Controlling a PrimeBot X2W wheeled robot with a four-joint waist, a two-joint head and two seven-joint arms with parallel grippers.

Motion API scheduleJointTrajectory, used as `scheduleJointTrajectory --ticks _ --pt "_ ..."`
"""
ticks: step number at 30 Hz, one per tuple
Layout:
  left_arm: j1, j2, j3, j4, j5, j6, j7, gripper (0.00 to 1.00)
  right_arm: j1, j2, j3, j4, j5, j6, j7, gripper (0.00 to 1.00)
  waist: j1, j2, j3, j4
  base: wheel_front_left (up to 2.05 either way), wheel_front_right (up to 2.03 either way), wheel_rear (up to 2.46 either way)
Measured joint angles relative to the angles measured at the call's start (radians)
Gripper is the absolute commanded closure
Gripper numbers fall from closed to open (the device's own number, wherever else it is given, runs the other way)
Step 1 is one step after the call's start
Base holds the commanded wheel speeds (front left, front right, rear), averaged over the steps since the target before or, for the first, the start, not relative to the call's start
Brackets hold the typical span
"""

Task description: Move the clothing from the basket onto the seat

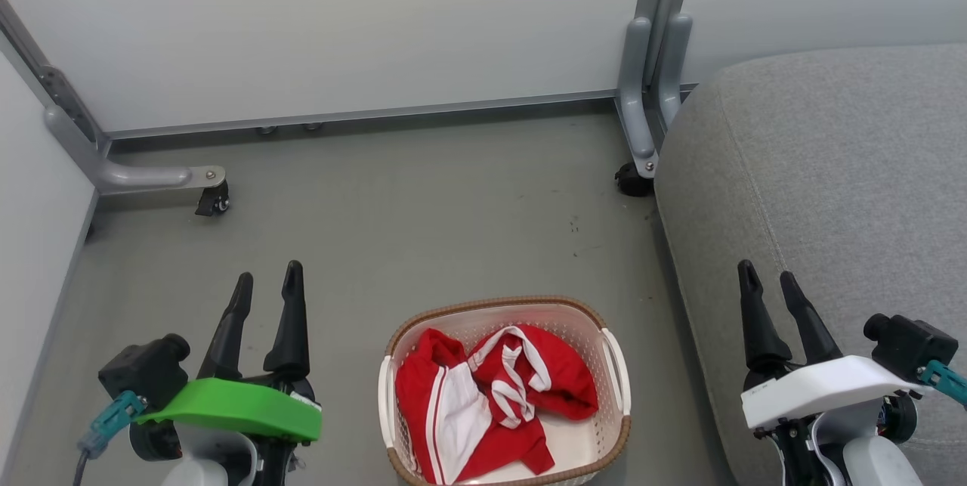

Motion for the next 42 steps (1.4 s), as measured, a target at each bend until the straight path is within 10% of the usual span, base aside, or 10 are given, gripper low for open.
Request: scheduleJointTrajectory --ticks 42 --pt "0.012 -0.006 -0.046 0.057 0.376 0.022 -0.101 0.0 0.017 0.009 0.03 0.026 -0.393 0.0 -0.085 0.0 0.0 0.0 0.006 0.002 0.0 0.0 0.0"
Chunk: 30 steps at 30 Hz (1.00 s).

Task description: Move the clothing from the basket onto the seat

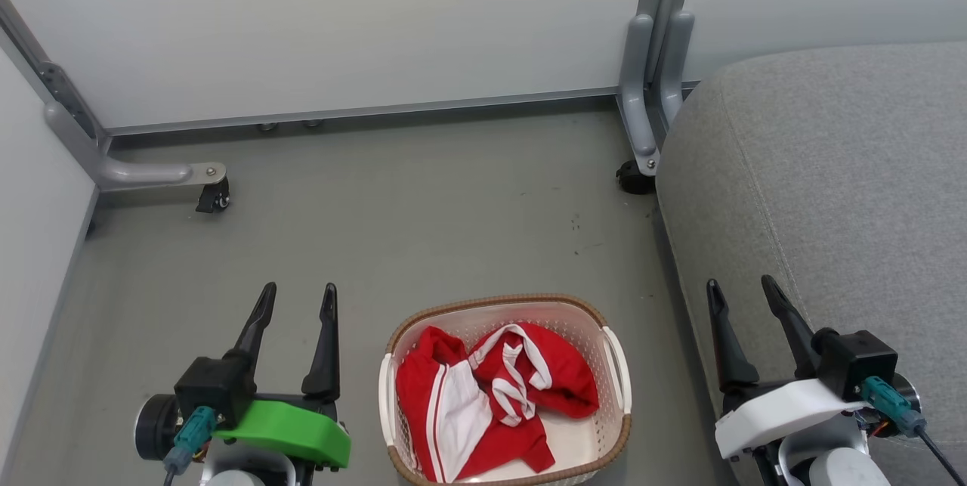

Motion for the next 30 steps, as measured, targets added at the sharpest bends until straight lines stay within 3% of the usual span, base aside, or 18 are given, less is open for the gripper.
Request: scheduleJointTrajectory --ticks 30 --pt "0.002 -0.015 0.02 0.04 0.139 -0.022 -0.047 0.0 0.004 0.0 0.022 -0.007 -0.119 0.0 -0.022 0.0 0.0 0.0 -0.001 0.0 0.0 0.0 0.0"
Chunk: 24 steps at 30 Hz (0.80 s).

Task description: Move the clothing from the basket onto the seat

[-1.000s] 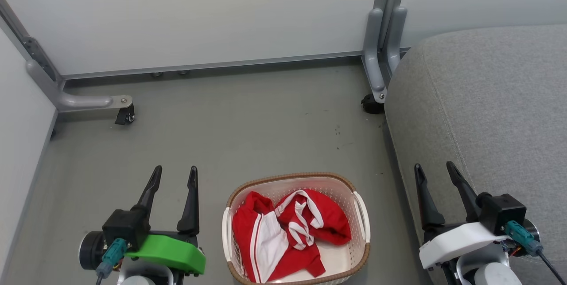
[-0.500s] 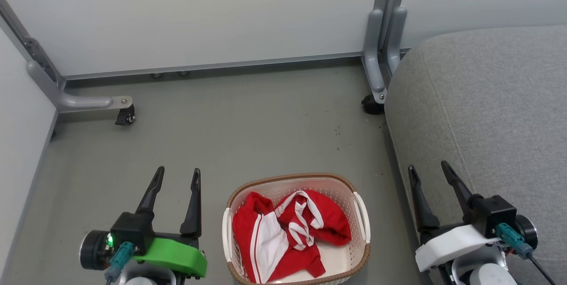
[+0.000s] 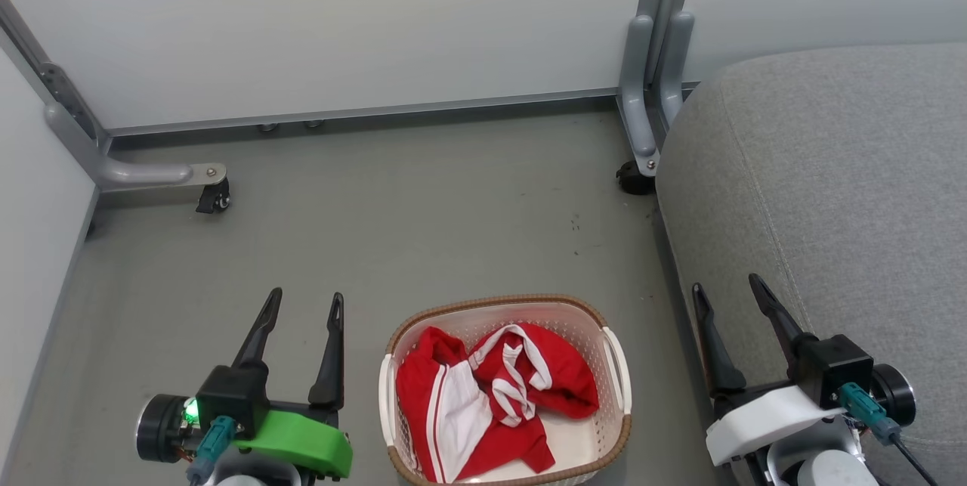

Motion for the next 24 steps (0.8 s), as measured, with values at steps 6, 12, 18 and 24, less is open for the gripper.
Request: scheduleJointTrajectory --ticks 6,12,18,24 --pt "0.0 0.0 0.001 0.005 -0.007 -0.002 0.0 0.0 0.0 0.0 -0.001 0.001 0.007 0.0 0.0 0.0 0.0 0.0 0.001 0.0 0.0 0.0 0.0" --pt "0.0 -0.001 -0.004 0.009 -0.007 -0.002 0.0 0.0 0.0 0.0 -0.001 0.0 0.015 0.0 0.0 0.0 0.0 0.0 0.009 -0.003 0.0 0.0 0.0" --pt "-0.058 -0.001 -0.068 0.042 0.03 -0.009 -0.001 0.0 -0.042 0.0 0.008 -0.024 0.013 0.0 -0.001 0.0 0.0 0.0 0.058 -0.009 0.0 0.0 0.0" --pt "-0.178 -0.001 -0.171 0.118 0.073 -0.011 -0.001 0.0 -0.103 0.0 0.022 -0.04 0.006 0.0 -0.01 0.0 0.0 0.0 0.142 -0.022 0.0 0.0 0.0"
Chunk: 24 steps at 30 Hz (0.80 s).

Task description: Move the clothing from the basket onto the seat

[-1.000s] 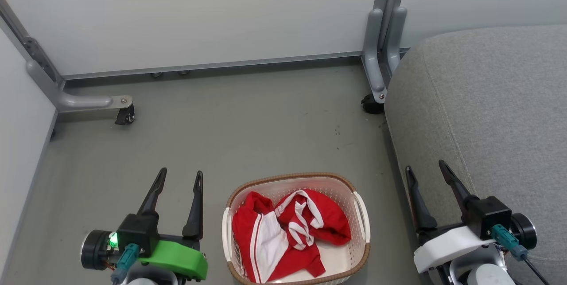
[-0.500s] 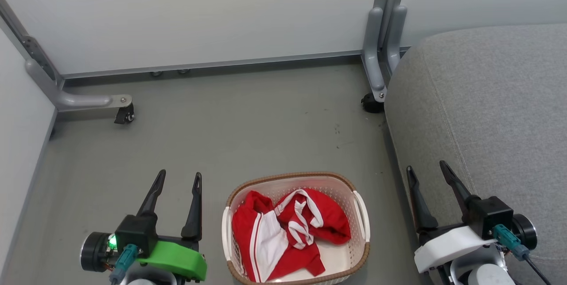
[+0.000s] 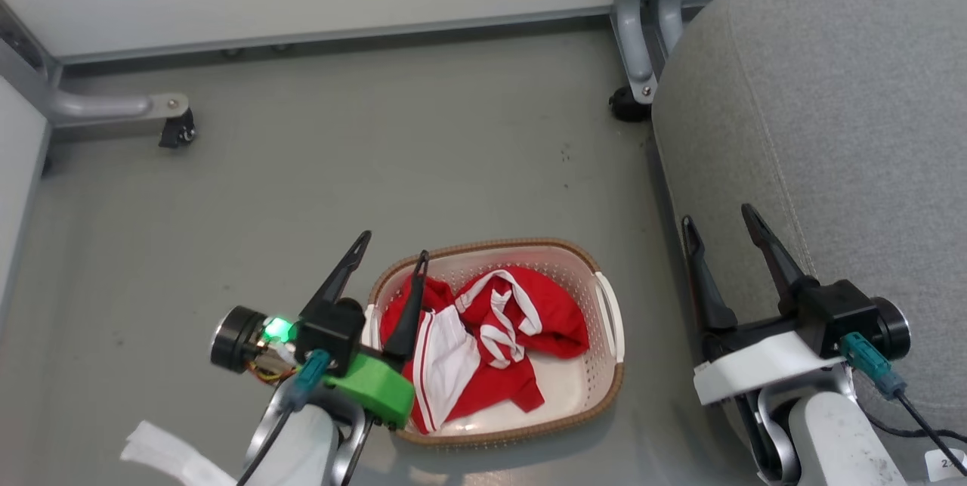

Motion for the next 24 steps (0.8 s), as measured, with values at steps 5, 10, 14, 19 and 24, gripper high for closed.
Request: scheduleJointTrajectory --ticks 5,10,14,19,24 --pt "-0.13 0.013 -0.105 0.096 0.054 -0.003 0.0 0.0 -0.07 0.0 0.023 -0.01 0.004 0.0 -0.013 0.0 0.0 0.0 0.094 -0.015 0.0 0.0 0.0" --pt "-0.26 0.035 -0.212 0.216 0.092 -0.004 0.0 0.0 -0.149 0.0 0.043 -0.012 0.01 0.0 -0.022 0.0 0.0001 0.0 0.193 -0.033 0.0 0.0 0.0" --pt "-0.375 0.057 -0.311 0.347 0.123 -0.004 0.0 0.0 -0.207 -0.001 0.059 -0.013 0.022 0.0 -0.026 0.0 0.0001 0.0 0.277 -0.052 0.0 0.0 0.0" --pt "-0.509 0.062 -0.416 0.526 0.146 -0.004 0.001 0.0 -0.267 -0.001 0.079 -0.02 0.051 0.0 -0.029 0.0 0.0002 0.0 0.381 -0.083 0.0 0.0 0.0" --pt "-0.611 0.063 -0.476 0.678 0.147 -0.004 0.04 0.0 -0.291 -0.001 0.096 -0.029 0.084 0.0 -0.03 0.0 0.0001 0.0 0.479 -0.119 0.0 0.0 0.0"
